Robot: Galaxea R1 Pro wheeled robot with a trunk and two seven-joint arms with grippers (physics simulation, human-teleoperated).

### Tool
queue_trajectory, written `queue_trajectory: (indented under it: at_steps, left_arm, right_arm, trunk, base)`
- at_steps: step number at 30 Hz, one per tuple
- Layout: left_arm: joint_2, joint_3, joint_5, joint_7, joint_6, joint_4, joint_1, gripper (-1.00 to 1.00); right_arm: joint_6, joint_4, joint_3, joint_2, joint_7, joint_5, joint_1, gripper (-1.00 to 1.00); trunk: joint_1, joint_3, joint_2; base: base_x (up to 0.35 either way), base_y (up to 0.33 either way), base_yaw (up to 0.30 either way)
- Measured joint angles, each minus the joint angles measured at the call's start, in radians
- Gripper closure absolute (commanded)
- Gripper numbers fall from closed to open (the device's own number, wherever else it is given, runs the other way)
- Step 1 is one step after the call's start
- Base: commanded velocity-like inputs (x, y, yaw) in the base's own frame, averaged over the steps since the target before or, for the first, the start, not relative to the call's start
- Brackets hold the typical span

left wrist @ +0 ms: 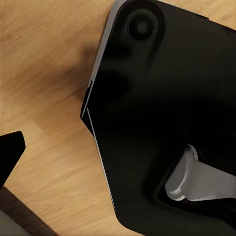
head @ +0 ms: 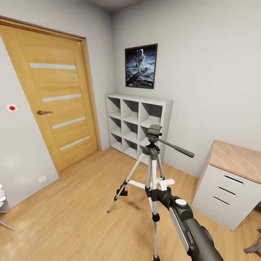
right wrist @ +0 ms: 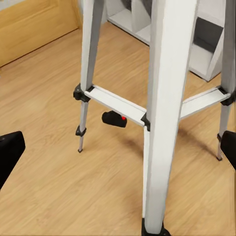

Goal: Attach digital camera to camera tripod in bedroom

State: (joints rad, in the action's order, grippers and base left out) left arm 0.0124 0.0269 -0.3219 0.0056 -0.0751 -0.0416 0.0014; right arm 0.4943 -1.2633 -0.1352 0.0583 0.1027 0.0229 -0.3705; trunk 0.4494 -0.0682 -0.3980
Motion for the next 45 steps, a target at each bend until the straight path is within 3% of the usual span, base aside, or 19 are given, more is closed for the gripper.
queue_trajectory:
  at_steps: [5,11,34,45]
  left_arm:
    - [0.0,0.0,0.0,0.0,0.0,0.0,0.0,-1.0]
    - [0.0,0.0,0.0,0.0,0.0,0.0,0.0,-1.0]
    - [-0.001,0.0,0.0,0.0,0.001,-0.001,0.0,-1.0]
    - [0.0,-0.001,0.0,0.0,0.001,0.0,0.0,-1.0]
  right_arm:
    - [-0.078,-0.003,-0.002,0.009,-0.046,0.0,0.0,-1.0]
    - [-0.121,-0.017,-0.005,0.012,-0.073,-0.001,0.0,-1.0]
    - [-0.116,-0.022,-0.007,0.004,-0.07,0.002,0.0,-1.0]
    - [-0.117,-0.021,-0.007,0.006,-0.071,0.002,0.0,-1.0]
  trunk:
    - [0.0,0.0,0.0]
    - [0.0,0.0,0.0]
    - [0.0,0.0,0.0]
    - [0.0,0.0,0.0]
  base:
    - [0.0,0.0,0.0]
    - [0.0,0.0,0.0]
    - [0.003,0.0,0.0]
    - [0.173,0.0,0.0]
